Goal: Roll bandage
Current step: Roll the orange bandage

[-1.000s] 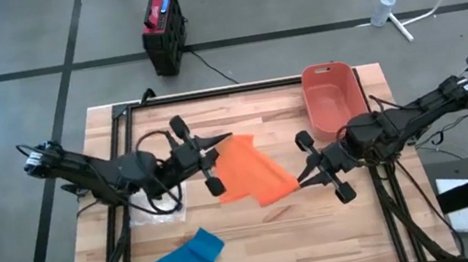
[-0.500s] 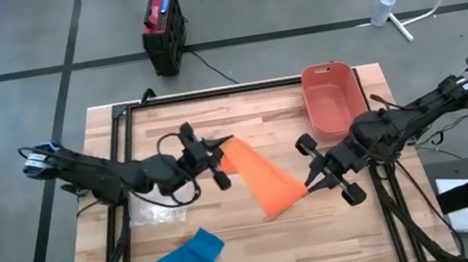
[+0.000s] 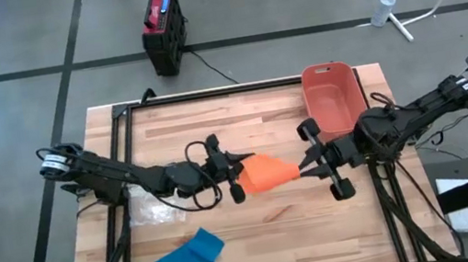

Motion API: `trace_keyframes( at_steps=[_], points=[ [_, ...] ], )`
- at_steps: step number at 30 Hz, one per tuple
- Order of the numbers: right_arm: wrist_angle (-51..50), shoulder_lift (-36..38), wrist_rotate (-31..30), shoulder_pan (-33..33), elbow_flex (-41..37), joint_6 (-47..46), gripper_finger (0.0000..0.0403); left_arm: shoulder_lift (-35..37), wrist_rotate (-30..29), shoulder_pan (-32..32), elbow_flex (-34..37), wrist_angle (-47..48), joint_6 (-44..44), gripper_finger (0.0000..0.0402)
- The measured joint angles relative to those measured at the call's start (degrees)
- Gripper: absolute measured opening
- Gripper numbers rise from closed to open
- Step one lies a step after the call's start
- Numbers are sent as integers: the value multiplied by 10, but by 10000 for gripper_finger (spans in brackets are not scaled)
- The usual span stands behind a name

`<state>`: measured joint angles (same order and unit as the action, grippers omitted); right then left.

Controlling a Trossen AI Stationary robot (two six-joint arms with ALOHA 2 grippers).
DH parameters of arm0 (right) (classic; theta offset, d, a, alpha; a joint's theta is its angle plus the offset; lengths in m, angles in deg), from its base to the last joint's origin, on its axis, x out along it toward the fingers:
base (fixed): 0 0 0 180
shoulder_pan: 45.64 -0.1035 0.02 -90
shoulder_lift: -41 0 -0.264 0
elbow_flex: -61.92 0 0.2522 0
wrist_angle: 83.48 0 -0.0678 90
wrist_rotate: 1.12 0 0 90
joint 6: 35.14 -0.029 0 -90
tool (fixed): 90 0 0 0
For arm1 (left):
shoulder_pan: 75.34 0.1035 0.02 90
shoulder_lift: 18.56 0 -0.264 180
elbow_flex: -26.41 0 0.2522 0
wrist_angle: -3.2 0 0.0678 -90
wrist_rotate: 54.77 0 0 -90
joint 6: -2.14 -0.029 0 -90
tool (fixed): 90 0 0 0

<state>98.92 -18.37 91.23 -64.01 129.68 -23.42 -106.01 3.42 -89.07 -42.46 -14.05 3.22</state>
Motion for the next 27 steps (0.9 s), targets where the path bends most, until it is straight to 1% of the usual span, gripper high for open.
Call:
trace_keyframes(
  at_steps=[3,6,9,13,18,23,27],
  points=[
    [2,0,-32,0,0,21,8,-10,29,-1,-4,0,11,0],
    [5,0,-53,1,0,32,8,-13,43,-3,-9,1,25,0],
    [5,-1,-57,5,0,40,8,-18,44,-8,-16,-1,43,0],
    [9,-1,-74,11,0,48,8,-28,72,-15,-25,-21,51,0],
    [10,-1,-81,19,0,50,8,-40,79,-26,-38,-29,55,0],
    [10,0,-87,19,0,74,8,-41,89,-41,-40,-28,57,0],
    [4,0,-115,19,0,97,8,-41,89,-54,-41,-32,63,0]
  ],
)
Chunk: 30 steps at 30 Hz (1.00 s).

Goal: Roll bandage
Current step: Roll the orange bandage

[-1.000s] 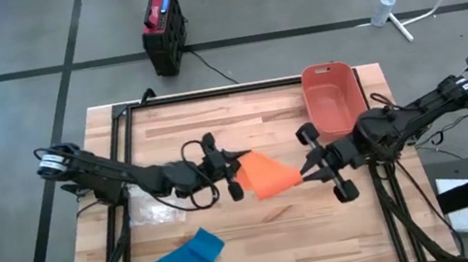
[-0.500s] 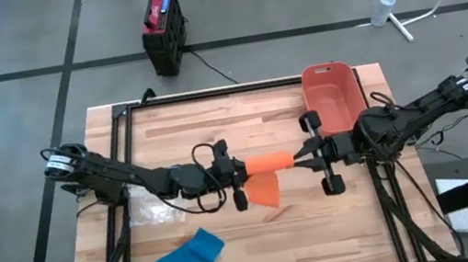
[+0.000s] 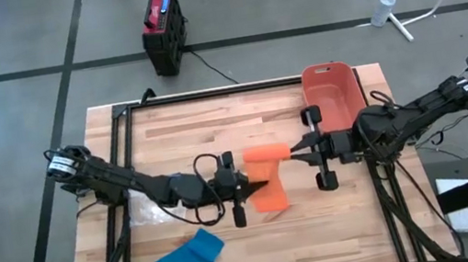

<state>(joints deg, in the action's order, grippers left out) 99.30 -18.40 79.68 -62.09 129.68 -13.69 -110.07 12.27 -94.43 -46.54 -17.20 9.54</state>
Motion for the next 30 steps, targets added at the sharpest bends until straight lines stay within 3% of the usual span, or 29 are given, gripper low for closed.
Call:
trace_keyframes(
  at_steps=[12,30],
  points=[
    [-26,-1,-3,24,0,32,8,0,40,-11,-20,-27,19,0],
    [-102,0,-15,33,0,37,8,7,41,-15,-20,-13,16,0]
  ],
)
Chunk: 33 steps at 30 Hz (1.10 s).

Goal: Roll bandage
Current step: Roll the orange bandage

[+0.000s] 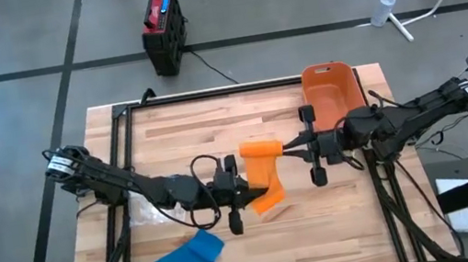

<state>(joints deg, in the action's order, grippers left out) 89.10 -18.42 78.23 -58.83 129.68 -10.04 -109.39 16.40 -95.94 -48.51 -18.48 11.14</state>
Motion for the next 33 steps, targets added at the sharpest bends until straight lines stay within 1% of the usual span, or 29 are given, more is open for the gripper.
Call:
trace_keyframes(
  at_steps=[3,8,15,19,24,28,33],
  points=[
    [-12,0,0,0,0,-1,8,5,1,-1,0,0,1,0],
    [-36,0,1,0,0,-15,8,20,22,-3,0,-4,0,0],
    [-50,0,5,0,0,-25,8,29,23,-2,0,-35,-10,0],
    [-49,1,3,0,0,-25,8,29,25,-2,0,-30,-14,0],
    [-48,1,2,1,0,-25,8,26,53,-2,1,-28,-14,0],
    [-47,1,2,2,0,-25,8,26,88,-2,1,-8,-14,0],
    [-26,1,1,2,0,-23,8,26,89,-2,1,43,-7,0]
  ],
)
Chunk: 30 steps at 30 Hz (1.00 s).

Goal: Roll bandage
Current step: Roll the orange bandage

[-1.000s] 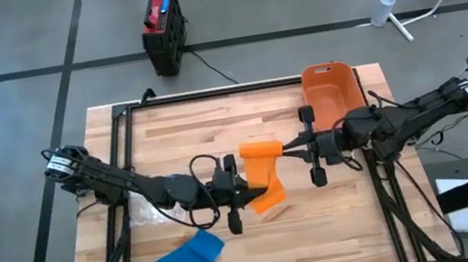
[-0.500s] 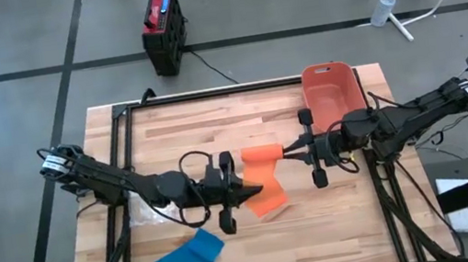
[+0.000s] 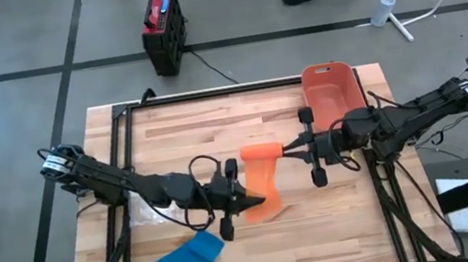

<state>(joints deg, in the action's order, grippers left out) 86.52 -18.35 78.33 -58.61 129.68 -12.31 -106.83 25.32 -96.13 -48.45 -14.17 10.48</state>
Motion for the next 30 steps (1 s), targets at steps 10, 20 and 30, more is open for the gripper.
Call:
trace_keyframes(
  at_steps=[10,20,30],
  points=[
    [67,0,40,0,0,-13,8,-7,-101,2,0,68,-8,11],
    [133,0,175,-1,0,-127,8,6,-268,15,0,76,-64,123],
    [210,-11,180,-1,0,-249,8,19,-269,18,0,24,-113,235]
  ],
)
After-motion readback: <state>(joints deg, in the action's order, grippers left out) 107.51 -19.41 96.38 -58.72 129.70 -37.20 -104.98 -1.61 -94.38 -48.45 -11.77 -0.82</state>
